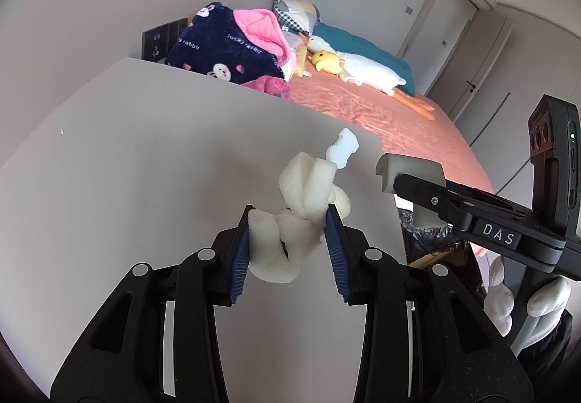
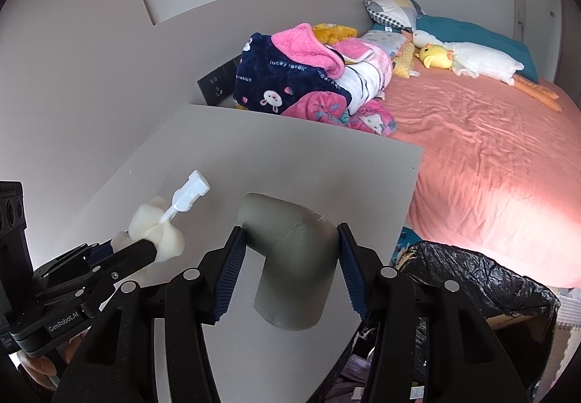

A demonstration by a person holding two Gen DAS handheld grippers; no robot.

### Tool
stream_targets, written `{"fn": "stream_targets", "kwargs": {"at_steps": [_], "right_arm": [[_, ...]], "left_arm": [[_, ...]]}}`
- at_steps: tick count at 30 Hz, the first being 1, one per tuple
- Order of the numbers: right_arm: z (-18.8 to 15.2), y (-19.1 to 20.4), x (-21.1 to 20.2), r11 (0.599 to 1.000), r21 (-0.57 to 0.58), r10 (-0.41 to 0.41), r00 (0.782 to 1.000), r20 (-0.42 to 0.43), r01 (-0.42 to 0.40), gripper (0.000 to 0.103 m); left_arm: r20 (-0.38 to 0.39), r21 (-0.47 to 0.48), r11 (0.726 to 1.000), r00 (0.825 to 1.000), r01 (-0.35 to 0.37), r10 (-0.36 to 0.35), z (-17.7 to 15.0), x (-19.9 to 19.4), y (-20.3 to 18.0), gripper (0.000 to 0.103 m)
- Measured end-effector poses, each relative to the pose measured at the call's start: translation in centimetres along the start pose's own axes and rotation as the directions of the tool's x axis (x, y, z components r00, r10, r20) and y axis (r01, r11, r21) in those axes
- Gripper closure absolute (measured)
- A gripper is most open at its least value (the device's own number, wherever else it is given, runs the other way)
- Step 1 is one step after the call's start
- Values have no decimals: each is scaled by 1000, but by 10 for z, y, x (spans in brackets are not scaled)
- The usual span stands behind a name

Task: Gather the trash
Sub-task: 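Carry the foam toy and grey corner guard over the black trash bag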

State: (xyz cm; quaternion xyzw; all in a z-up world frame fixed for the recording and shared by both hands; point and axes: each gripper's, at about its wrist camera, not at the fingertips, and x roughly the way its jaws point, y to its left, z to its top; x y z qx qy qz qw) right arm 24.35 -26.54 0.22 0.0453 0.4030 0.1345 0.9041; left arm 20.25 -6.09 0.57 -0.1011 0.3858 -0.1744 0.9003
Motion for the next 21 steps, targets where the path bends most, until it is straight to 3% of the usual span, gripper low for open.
{"fn": "stream_targets", "kwargs": {"at_steps": [21], "right_arm": [[-41,-47,-74,995,83,-53,997,61,47,50]], "left_arm": [[-34,81,990,994,111,-109,-21,-7,-89,64]]}}
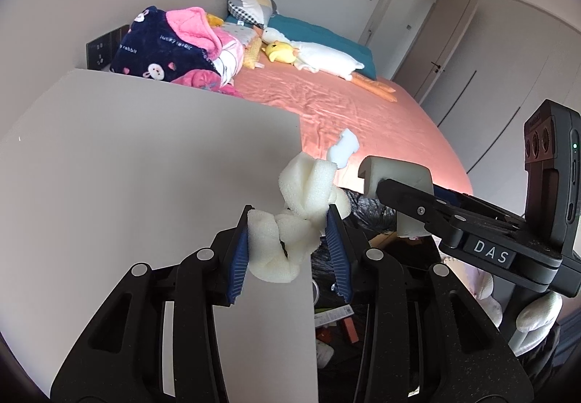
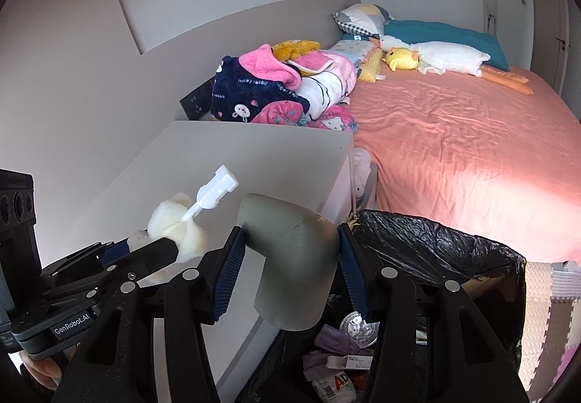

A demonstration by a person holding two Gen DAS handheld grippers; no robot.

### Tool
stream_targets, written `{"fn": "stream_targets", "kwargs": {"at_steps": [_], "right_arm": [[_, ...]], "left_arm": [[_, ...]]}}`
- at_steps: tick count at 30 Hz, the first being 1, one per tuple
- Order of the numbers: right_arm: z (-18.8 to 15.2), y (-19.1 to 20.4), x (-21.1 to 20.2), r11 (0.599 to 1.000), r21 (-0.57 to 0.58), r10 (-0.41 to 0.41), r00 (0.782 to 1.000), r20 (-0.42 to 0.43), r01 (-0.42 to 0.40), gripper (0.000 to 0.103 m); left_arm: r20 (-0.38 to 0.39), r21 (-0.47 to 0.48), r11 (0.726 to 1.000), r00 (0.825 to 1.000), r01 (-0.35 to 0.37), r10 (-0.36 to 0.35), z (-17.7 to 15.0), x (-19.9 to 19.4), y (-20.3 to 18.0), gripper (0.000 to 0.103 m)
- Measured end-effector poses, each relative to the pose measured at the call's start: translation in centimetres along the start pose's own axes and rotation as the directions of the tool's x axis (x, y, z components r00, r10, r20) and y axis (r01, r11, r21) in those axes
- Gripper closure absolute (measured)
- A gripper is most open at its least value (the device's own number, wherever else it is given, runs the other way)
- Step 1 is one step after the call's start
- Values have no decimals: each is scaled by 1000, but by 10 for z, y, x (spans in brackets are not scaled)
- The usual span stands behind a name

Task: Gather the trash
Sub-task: 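Carry the foam toy and grey corner guard over the black trash bag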

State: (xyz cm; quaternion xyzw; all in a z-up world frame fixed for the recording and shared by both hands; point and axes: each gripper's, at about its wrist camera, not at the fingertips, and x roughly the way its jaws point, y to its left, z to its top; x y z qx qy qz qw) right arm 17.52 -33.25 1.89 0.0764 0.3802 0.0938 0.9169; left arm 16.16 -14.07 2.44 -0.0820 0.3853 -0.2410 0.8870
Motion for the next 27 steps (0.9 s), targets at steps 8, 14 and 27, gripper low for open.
{"fn": "stream_targets", "kwargs": {"at_steps": [8,14,27], "right_arm": [[-9,-19,-20,999,28,-26,999,19,26,50],[-13,-38,-37,997,57,-51,998,40,48,50],[-26,-80,-65,986,131,-109,992,61,100,50]], "left_arm": [[-15,32,999,999,30,-29,-1,4,-24,64],[-23,56,997,998,52,-51,-3,6,-42,64],[-59,95,988,992,120,-114,-10,18,-78,64]]}}
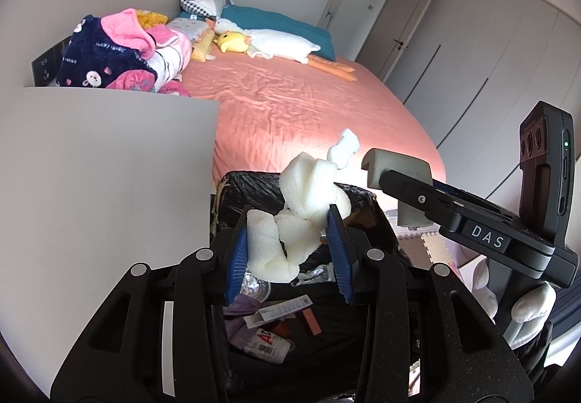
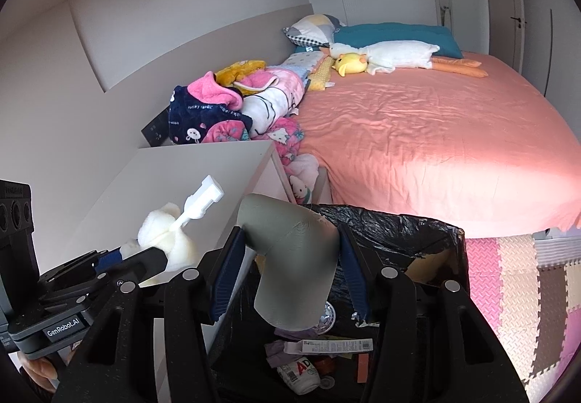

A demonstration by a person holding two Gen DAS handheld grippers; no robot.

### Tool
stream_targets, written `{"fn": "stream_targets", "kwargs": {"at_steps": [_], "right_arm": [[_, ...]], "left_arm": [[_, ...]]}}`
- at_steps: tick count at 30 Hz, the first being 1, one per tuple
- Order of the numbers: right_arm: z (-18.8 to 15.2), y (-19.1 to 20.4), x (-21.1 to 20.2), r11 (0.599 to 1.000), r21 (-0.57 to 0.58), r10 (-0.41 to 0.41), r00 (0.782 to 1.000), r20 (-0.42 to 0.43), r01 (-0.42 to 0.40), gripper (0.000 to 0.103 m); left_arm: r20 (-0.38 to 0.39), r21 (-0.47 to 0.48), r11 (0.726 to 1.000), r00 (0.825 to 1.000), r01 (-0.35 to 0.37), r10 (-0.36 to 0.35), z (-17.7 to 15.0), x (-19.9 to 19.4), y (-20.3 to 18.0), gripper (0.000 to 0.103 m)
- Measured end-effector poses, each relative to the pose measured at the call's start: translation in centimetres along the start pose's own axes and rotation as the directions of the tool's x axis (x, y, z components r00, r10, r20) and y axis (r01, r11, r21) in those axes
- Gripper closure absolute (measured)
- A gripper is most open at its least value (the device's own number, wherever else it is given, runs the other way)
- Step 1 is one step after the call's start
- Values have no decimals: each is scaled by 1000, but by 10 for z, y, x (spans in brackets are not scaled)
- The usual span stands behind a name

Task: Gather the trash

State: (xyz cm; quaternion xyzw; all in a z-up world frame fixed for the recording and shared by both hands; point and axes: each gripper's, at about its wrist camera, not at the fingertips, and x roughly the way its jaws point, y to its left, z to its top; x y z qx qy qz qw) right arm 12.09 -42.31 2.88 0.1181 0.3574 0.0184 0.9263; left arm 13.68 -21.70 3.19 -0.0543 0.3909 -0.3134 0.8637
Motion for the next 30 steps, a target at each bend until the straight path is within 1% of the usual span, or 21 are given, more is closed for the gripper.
{"fn": "stream_targets", "kwargs": {"at_steps": [6,15,17,18,19,20,22,23,24,26,30], "right_arm": [[-4,-20,-8,999,34,-22,1000,4,22,50],[-9,-43,-14,996,75,-48,999,7,47,50],[-9,-48,-17,995,85,-54,998,12,53,50],[-9,-50,-19,994,90,-59,998,17,57,50],[-9,-52,-22,993,95,-66,998,24,63,50],[-8,-55,-25,992,99,-76,997,31,72,49],[-8,-58,-31,991,103,-91,995,45,86,36],[-8,-60,-35,989,111,-108,992,60,101,22],[-8,-62,-39,986,119,-128,989,77,118,17],[-9,-66,-44,984,126,-135,987,90,123,16],[-11,-72,-45,982,140,-136,987,88,123,14]], "left_arm": [[-20,16,999,999,28,-28,-3,9,-14,63],[-50,34,998,997,58,-56,-6,21,-24,63],[-57,31,997,996,73,-71,-5,23,-25,63],[-59,27,996,995,85,-83,-5,24,-25,61],[-61,22,995,993,98,-97,-5,24,-25,58],[-65,17,994,992,109,-108,-5,25,-26,52],[-62,-1,995,993,101,-101,-5,23,-26,14],[-58,-12,996,994,92,-92,-4,22,-25,7],[-53,-22,996,995,86,-87,-4,22,-24,6],[-49,-35,996,995,80,-82,-3,22,-21,6],[-45,-54,996,996,73,-75,-3,21,-18,6]]}}
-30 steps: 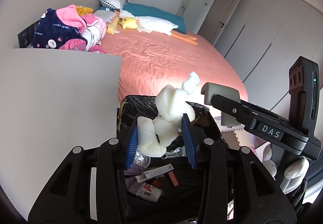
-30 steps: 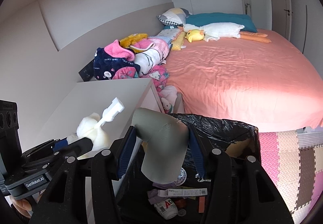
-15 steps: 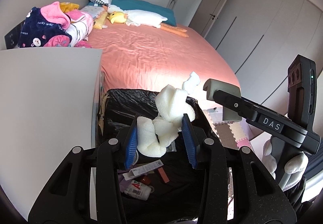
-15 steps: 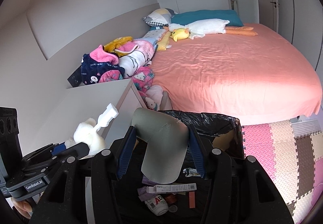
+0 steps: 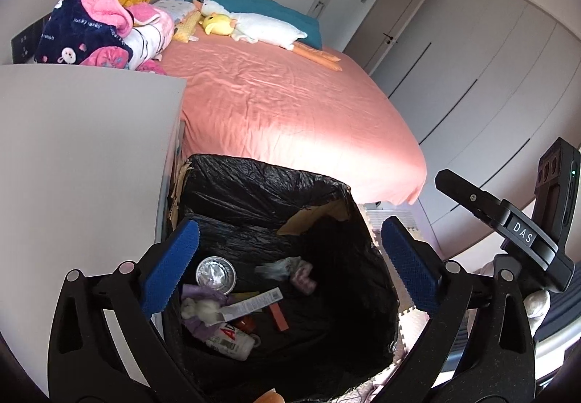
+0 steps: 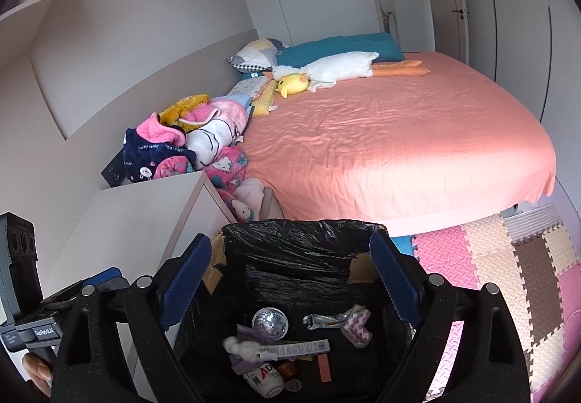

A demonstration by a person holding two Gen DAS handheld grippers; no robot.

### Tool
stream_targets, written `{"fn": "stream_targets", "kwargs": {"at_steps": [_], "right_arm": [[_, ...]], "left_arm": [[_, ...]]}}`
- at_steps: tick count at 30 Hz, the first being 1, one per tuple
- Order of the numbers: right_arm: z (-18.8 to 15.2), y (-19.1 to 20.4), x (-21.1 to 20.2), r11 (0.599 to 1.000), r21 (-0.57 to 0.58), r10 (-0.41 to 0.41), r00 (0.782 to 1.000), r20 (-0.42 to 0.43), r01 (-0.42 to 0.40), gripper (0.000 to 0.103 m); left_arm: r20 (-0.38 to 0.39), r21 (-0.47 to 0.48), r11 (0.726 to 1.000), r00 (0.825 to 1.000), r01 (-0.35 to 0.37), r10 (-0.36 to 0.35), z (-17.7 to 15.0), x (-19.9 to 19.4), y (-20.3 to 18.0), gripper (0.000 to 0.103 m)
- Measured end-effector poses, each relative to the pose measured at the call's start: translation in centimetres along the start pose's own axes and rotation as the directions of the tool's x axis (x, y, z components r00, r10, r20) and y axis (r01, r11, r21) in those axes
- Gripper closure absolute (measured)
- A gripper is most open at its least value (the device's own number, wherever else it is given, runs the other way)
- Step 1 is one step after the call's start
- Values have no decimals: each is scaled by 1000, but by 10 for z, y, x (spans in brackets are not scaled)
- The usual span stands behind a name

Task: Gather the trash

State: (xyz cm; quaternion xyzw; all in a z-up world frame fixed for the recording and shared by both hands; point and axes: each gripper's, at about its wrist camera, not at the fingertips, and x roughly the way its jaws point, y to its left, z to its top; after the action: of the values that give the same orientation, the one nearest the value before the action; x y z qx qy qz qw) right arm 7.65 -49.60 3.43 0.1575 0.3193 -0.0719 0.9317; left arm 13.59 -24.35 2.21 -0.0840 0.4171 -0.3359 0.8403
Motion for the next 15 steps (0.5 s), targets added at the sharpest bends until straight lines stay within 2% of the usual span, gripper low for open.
{"fn": "stream_targets", "kwargs": {"at_steps": [7,15], "right_arm": [[-3,2,3,1000,-10,2,1000,-12,-2,14],[-4,6,2,1000,-25,5,1000,-16,-5,14]], "left_arm": [[-19,37,999,999,-29,29,1,2,-3,6],[-1,31,999,1000,-11,12,0,-4,-2,6]]}}
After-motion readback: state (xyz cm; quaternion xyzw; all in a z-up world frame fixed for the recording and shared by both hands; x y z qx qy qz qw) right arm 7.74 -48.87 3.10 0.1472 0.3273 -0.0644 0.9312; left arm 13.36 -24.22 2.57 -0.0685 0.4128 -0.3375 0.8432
